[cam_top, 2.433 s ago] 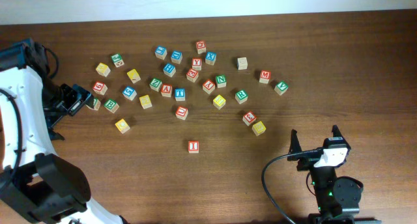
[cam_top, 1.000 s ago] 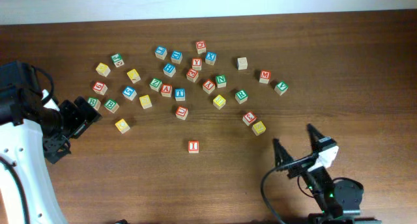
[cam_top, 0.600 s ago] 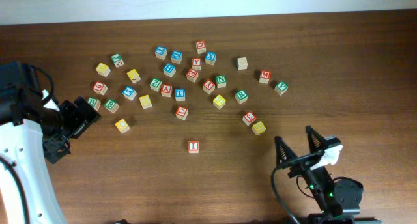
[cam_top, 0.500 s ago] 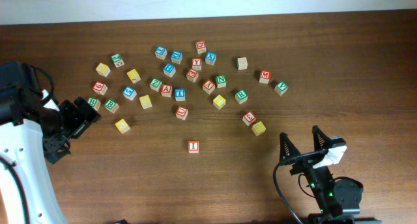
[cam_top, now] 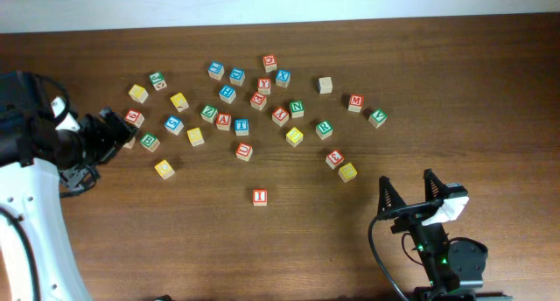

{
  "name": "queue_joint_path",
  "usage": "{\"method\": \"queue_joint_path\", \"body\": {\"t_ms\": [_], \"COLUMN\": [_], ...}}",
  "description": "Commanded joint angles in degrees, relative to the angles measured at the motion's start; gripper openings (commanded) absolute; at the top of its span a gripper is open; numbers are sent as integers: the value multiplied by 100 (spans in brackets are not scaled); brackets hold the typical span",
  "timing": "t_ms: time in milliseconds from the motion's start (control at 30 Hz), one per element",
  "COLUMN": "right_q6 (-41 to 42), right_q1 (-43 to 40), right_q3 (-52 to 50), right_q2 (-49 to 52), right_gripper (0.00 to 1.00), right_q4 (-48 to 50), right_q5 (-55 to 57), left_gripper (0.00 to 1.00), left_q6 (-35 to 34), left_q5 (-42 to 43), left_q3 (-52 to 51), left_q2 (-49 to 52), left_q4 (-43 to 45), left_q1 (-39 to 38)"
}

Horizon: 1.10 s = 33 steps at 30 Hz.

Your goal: Spell out ICRA

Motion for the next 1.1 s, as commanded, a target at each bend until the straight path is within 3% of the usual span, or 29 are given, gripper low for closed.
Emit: {"method": "queue_joint_path", "body": {"t_ms": [0,167,267,433,600,667,767,933,1000,1067], "right_q6": [9,9,9,9,9,9,9,9,9,9], "right_q1": [20,20,20,22,20,20,20,20,20,20], "right_q3": [-26,-26,-26,-26,-26,-26,-26,-26,-26,-26], "right_q2": [-22,-22,-22,-22,-22,-22,-22,-22,-22,-22], "right_gripper": [98,98,98,98,98,98,98,99,98,98], "right_q4": [-33,-33,-33,-33,-33,-33,-33,-33,-33,-33], "right_q5": [87,87,87,87,87,87,87,87,87,87], "left_gripper": [99,99,99,99,99,94,95,83,72,72], "left_q6": [-15,-15,-13,-13,-11,-11,-13,-13,-13,-13], "left_q5": [-551,-997,-1058,-1038,-1064,-1200,-1639,-1639,-1622,-1410], "left_q3": [42,-85,-90,-232,-444,-446,-446,-446,-446,-446], "left_q2": [468,1637,3115,3744,3838,3838,3838,3838,3838,3838], "left_q4": [33,57,216,702,1209,1322,1554,1543,1486,1449], "left_q1": [-361,-949,-1113,-1115,-1104,-1104,-1104,-1102,-1104,-1104]}}
